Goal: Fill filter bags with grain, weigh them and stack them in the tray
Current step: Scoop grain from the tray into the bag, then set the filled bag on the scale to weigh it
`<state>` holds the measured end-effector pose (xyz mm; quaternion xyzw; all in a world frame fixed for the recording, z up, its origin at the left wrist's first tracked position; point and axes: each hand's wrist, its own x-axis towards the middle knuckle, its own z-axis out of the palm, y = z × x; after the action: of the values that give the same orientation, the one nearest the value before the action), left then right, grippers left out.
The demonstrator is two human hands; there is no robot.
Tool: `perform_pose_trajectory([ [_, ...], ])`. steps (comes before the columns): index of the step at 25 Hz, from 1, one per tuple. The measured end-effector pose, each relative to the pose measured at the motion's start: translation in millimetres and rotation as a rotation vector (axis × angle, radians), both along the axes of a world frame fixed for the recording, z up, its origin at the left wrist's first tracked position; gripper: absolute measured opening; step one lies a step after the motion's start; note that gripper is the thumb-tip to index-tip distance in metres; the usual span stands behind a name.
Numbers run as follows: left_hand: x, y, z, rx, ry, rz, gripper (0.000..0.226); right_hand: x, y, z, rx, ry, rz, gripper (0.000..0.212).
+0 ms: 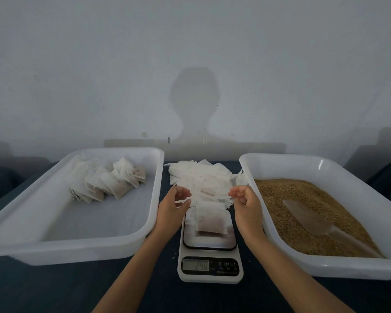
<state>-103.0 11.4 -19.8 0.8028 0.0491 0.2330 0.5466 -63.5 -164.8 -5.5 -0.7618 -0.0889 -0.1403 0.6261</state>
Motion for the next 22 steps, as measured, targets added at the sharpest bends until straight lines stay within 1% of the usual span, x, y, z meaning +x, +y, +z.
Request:
perform_pose_trajectory([
  [7, 6, 1, -7, 0.017, 0.037, -0.019, 0.017, 6, 0, -1, -0.017, 0.056, 0.034, 0.033],
  [10, 16, 3, -9, 0.089, 0.121, -0.026, 0.014, 11, 3, -3, -0.029, 0.12, 0.018, 0.03],
  [13, 28, -1, -12, 0.227, 0.275, -0.021, 0.016, 18, 9, -8, -0.127, 0.221, -0.024, 0.029],
  [16, 39, -7, -14, 0.283, 0.354, 0.007, 0.028, 27, 13, -13, -0.299, 0.349, -0.029, 0.022],
  [18, 44, -10, -13, 0.301, 0.409, 0.012, 0.034, 29, 17, -15, -0.376, 0.412, -0.033, 0.018],
  [20, 47, -11, -11, 0.282, 0.441, 0.012, 0.036, 30, 20, -16, -0.377, 0.449, -0.04, 0.016],
  [22, 47, -14, -8, 0.28, 0.422, 0.017, 0.031, 29, 21, -16, -0.36, 0.443, -0.065, 0.017],
])
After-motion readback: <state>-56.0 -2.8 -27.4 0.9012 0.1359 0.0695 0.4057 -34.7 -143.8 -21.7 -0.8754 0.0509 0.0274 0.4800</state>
